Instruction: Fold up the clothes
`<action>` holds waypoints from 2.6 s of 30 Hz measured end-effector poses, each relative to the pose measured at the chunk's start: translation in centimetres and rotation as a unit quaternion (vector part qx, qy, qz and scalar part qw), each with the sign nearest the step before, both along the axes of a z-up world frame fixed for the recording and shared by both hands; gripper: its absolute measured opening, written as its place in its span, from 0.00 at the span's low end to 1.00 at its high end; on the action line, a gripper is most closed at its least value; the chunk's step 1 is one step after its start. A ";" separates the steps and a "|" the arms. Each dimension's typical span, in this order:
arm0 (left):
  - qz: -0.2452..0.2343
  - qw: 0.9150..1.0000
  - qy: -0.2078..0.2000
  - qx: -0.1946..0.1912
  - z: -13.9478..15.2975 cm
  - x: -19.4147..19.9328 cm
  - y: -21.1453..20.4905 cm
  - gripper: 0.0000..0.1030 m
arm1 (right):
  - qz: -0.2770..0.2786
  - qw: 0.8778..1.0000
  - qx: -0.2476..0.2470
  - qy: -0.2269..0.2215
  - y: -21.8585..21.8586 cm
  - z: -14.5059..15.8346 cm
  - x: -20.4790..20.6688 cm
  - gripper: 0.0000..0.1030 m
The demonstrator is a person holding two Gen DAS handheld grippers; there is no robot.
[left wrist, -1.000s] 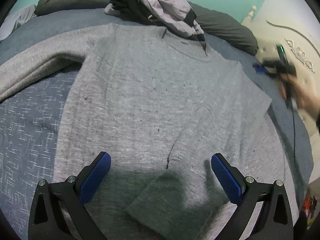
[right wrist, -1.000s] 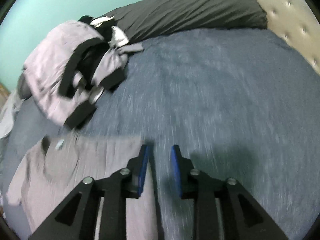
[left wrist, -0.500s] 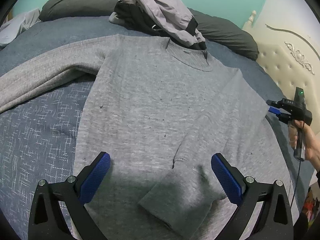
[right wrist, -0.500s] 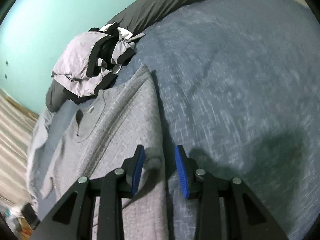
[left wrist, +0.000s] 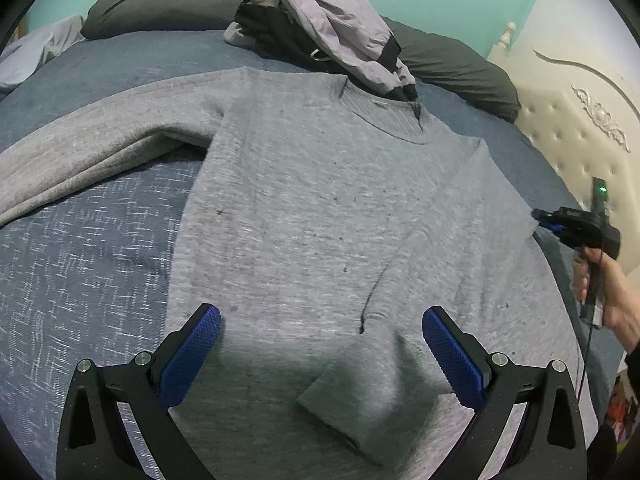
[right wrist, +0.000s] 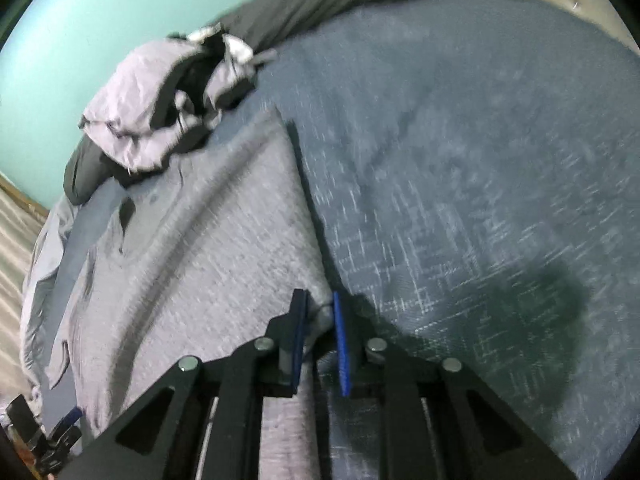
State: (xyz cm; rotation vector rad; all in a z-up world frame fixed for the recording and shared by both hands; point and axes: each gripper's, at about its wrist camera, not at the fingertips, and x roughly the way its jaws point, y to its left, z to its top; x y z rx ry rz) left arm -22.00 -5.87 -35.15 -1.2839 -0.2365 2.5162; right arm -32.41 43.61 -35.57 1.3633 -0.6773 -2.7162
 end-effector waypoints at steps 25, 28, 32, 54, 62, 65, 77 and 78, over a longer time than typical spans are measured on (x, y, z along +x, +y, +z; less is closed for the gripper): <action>-0.019 0.998 -0.011 -0.052 2.3 4.1 2.0 0.97 | 0.000 0.983 -0.171 0.070 -6.1 1.1 11.8 0.31; -0.006 0.998 -0.029 -0.057 1.7 3.5 1.8 0.83 | 0.010 0.979 -0.188 0.073 -6.3 1.2 11.7 0.31; 0.004 0.997 -0.049 -0.064 0.6 3.0 1.6 0.76 | 0.026 0.974 -0.210 0.082 -6.5 1.7 11.7 0.31; 0.007 0.991 -0.116 -0.061 -3.3 2.0 2.6 0.91 | 0.031 0.963 -0.252 0.093 -5.8 2.2 11.8 0.31; -0.009 0.989 -0.126 -0.070 -3.6 2.0 3.4 0.99 | 0.033 0.962 -0.255 0.095 -5.9 2.3 11.8 0.31; -0.012 0.988 -0.131 -0.080 -3.8 2.0 3.9 0.99 | 0.033 0.961 -0.257 0.093 -5.9 2.2 11.8 0.31; -0.015 0.988 -0.128 -0.083 -3.5 1.8 3.3 0.99 | 0.036 0.961 -0.257 0.091 -6.0 2.1 11.8 0.31; -0.015 0.988 -0.127 -0.086 -3.4 1.7 3.3 0.99 | 0.036 0.961 -0.257 0.091 -6.0 2.1 11.8 0.31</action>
